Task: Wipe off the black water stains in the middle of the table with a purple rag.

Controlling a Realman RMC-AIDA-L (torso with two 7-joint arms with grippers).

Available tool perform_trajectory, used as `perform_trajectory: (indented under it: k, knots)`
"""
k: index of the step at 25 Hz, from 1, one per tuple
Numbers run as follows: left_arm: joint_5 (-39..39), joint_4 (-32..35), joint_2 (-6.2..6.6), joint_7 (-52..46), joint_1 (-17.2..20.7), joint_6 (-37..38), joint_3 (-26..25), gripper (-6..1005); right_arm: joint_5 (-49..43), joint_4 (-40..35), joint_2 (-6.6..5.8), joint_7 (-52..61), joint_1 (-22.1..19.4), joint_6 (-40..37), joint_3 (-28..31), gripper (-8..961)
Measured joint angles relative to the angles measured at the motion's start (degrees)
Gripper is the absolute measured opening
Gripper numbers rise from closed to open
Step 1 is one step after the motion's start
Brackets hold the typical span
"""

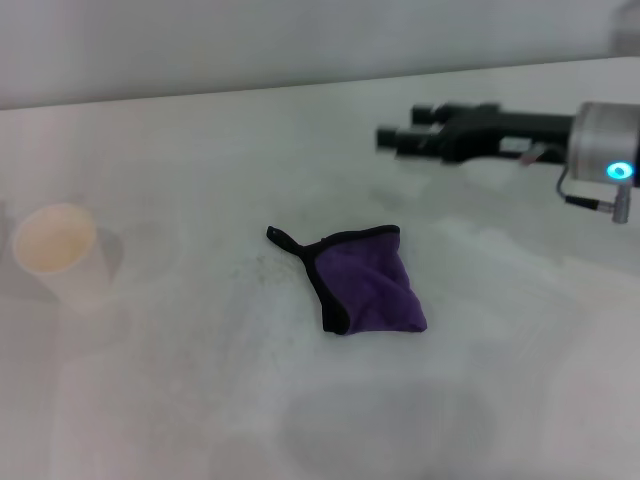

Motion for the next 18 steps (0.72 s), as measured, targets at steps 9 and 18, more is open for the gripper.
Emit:
perform_trajectory:
  k: [9,18]
  knots:
    - [-0.08,0.09,-0.07,-0.06,0.05,0.09,0.00,888,33.30,24.01,0.08,-44.23,-0.17,-1.11,6.23,843]
    - [-0.12,0.07,-0.09,-0.36,-0.29,0.09,0.00,888,53.30,40.53,0.84,-71.52,1.81,-0.43,6.48,841]
